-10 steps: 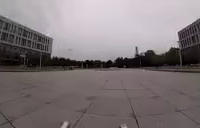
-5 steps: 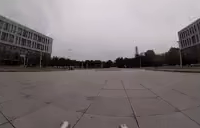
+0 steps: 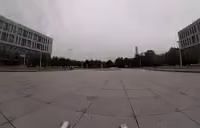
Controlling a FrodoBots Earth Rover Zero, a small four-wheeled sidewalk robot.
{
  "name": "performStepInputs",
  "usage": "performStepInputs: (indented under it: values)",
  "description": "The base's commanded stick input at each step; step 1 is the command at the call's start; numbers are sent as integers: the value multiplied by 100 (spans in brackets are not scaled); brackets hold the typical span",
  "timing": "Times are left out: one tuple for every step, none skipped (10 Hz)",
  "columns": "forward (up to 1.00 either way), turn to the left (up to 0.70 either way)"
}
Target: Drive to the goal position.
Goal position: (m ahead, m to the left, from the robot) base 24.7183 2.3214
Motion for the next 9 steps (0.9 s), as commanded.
performStepInputs:
  values:
    - [5, 0]
    - [5, 0]
    - [5, 0]
    - [5, 0]
    - [5, 0]
    - [5, 0]
    - [5, 0]
    - [5, 0]
    - [5, 0]
